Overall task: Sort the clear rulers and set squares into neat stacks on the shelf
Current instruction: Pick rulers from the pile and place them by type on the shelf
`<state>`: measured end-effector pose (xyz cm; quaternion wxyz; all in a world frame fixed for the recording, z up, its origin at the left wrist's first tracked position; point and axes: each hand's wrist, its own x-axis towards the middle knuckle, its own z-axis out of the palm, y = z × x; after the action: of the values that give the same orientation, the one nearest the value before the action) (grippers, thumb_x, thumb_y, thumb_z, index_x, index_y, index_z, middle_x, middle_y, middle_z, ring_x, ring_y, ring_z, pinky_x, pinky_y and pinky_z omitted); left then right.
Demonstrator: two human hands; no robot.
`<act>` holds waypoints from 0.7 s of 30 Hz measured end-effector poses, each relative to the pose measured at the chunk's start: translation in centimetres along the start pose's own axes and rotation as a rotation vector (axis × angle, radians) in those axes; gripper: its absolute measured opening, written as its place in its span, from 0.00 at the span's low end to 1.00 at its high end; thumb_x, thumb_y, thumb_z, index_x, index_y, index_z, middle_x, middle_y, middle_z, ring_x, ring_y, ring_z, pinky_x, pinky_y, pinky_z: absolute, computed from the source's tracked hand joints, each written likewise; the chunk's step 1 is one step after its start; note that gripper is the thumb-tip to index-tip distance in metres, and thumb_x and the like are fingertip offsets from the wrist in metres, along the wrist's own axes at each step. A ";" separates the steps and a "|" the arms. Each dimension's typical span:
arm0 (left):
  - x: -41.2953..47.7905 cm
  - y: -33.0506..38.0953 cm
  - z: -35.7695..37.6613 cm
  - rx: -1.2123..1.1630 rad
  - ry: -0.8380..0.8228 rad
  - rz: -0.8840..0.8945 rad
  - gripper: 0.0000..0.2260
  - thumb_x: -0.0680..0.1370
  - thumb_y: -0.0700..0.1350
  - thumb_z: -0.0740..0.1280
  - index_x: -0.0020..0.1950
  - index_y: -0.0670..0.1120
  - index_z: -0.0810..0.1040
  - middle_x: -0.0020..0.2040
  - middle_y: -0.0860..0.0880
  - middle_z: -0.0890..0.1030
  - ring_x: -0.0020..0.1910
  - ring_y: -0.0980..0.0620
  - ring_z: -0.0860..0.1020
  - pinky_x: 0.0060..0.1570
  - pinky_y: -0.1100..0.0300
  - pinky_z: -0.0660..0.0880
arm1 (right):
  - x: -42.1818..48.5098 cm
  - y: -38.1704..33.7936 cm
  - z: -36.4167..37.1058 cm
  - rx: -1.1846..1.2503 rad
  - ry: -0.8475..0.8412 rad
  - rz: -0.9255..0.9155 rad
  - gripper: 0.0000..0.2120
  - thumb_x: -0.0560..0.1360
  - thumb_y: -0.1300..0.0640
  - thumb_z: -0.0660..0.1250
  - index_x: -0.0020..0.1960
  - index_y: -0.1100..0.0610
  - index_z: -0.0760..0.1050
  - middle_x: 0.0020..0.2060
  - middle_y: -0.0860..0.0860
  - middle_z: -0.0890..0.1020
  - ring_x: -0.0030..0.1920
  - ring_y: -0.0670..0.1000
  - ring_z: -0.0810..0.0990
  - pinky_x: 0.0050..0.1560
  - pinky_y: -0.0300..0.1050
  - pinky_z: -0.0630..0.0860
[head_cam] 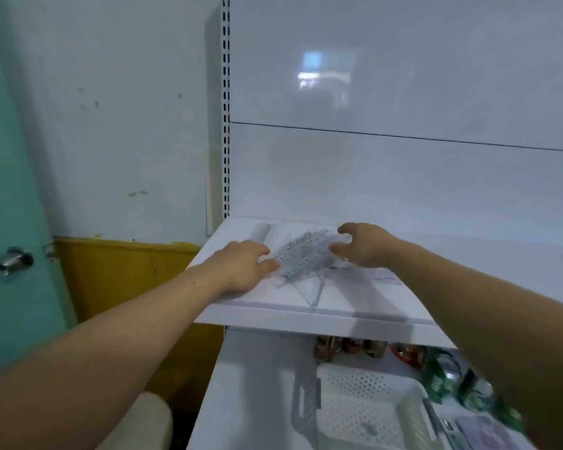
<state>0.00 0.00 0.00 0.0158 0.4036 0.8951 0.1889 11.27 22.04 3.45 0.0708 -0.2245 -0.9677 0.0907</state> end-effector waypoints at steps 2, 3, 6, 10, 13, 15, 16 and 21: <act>1.2 0.3 0.3 0.036 0.023 -0.071 0.27 0.77 0.65 0.55 0.72 0.52 0.68 0.71 0.48 0.68 0.69 0.46 0.66 0.67 0.49 0.64 | 1.9 0.9 0.0 -0.033 -0.041 -0.011 0.33 0.77 0.38 0.58 0.75 0.55 0.58 0.73 0.54 0.64 0.71 0.56 0.65 0.67 0.48 0.63; 1.9 0.2 0.5 0.063 0.017 -0.093 0.28 0.76 0.66 0.57 0.71 0.52 0.69 0.69 0.47 0.70 0.67 0.45 0.67 0.65 0.50 0.66 | 3.0 1.4 0.1 -0.050 -0.082 -0.008 0.35 0.76 0.36 0.58 0.76 0.55 0.57 0.73 0.54 0.64 0.71 0.56 0.65 0.68 0.49 0.62; 2.8 0.6 0.2 0.048 -0.006 -0.137 0.25 0.74 0.63 0.64 0.67 0.51 0.74 0.58 0.48 0.75 0.57 0.48 0.73 0.56 0.56 0.69 | 5.1 2.0 0.7 -0.054 -0.185 -0.036 0.40 0.74 0.33 0.60 0.76 0.54 0.55 0.74 0.53 0.64 0.72 0.56 0.64 0.69 0.49 0.62; 3.6 0.3 0.0 -0.076 0.034 -0.179 0.13 0.74 0.54 0.69 0.54 0.50 0.80 0.45 0.53 0.79 0.45 0.53 0.76 0.42 0.61 0.70 | 7.0 2.6 0.9 0.072 -0.159 -0.071 0.43 0.69 0.35 0.68 0.75 0.54 0.58 0.73 0.54 0.64 0.70 0.57 0.66 0.68 0.49 0.64; 4.4 -0.4 0.1 -0.149 0.074 -0.207 0.06 0.73 0.49 0.71 0.48 0.49 0.80 0.41 0.55 0.78 0.41 0.55 0.76 0.39 0.64 0.71 | 7.7 2.7 0.8 0.170 -0.127 -0.035 0.45 0.66 0.38 0.73 0.76 0.52 0.57 0.73 0.56 0.62 0.69 0.60 0.66 0.67 0.52 0.66; 4.8 -0.8 0.2 -0.193 0.094 -0.209 0.04 0.73 0.47 0.71 0.46 0.50 0.78 0.40 0.55 0.77 0.41 0.54 0.76 0.41 0.62 0.72 | 7.9 2.9 0.7 0.253 -0.092 0.006 0.43 0.67 0.42 0.74 0.75 0.53 0.58 0.72 0.57 0.63 0.68 0.60 0.67 0.66 0.52 0.67; 4.9 -0.9 0.2 -0.208 0.106 -0.206 0.04 0.73 0.47 0.71 0.44 0.51 0.77 0.41 0.54 0.77 0.42 0.53 0.76 0.43 0.60 0.72 | 7.9 3.0 0.6 0.297 -0.074 0.026 0.42 0.68 0.43 0.74 0.75 0.53 0.60 0.71 0.57 0.63 0.67 0.60 0.68 0.66 0.52 0.67; 4.5 -1.0 0.3 -0.315 0.179 -0.209 0.02 0.74 0.44 0.69 0.42 0.48 0.78 0.41 0.51 0.79 0.39 0.51 0.76 0.40 0.58 0.73 | 7.5 3.1 0.1 0.390 0.006 0.081 0.34 0.71 0.48 0.73 0.72 0.56 0.65 0.70 0.57 0.67 0.66 0.59 0.70 0.66 0.51 0.69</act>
<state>-3.74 2.74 -0.05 0.0185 0.2829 0.8892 0.3591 5.94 28.10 3.39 0.1122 -0.2458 -0.9217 0.2783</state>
